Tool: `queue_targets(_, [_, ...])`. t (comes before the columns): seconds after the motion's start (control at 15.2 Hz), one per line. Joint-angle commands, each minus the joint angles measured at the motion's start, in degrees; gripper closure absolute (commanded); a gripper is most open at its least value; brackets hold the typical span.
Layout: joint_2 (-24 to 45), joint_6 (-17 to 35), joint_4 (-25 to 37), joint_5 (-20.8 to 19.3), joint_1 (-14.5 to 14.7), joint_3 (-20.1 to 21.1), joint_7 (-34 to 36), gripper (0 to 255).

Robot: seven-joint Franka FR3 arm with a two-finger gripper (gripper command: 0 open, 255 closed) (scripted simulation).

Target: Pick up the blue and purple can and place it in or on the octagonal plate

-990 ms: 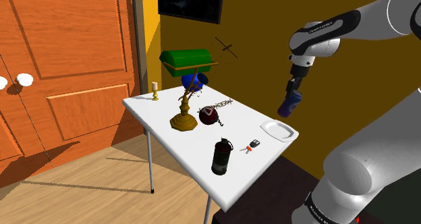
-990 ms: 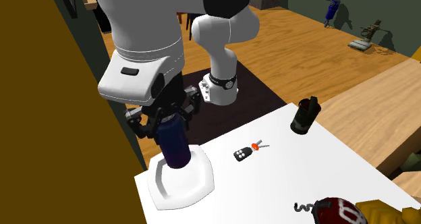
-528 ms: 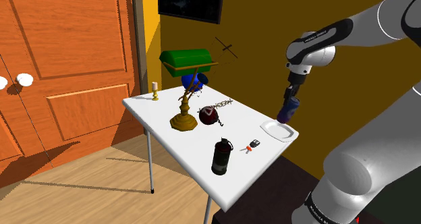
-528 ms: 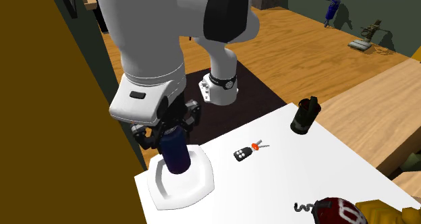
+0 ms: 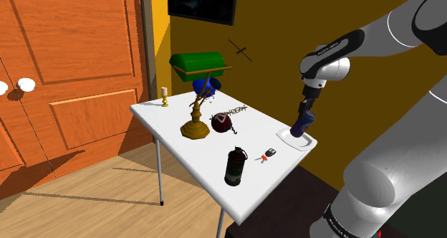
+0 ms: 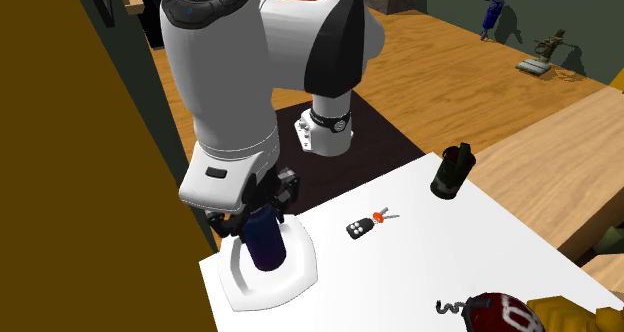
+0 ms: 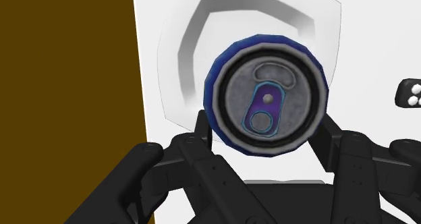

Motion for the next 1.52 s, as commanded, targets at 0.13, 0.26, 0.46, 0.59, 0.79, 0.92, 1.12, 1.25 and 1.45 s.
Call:
queue_targets(0.13, [1.7,3.0,-1.3,0.8,0.1,-0.4,-0.7,255])
queue_targets(0.26, [1.7,3.0,-1.3,0.8,0.1,-0.4,-0.7,255])
queue_targets(0.46, [1.7,3.0,-1.3,0.8,0.1,-0.4,-0.7,255])
queue_targets(0.59, [1.7,3.0,-1.3,0.8,0.1,-0.4,-0.7,255])
queue_targets(0.79, [1.7,3.0,-1.3,0.8,0.1,-0.4,-0.7,0])
queue_targets(0.92, [1.7,3.0,-1.3,0.8,0.1,-0.4,-0.7,0])
queue_targets(1.12, [-0.7,-1.2,0.6,-0.3,0.0,0.1,0.2,0])
queue_targets(1.25, [-2.6,-4.9,2.6,-0.9,-0.1,0.6,0.8,0])
queue_targets(1.45, [-2.6,-4.9,2.6,-0.9,-0.1,0.6,0.8,0])
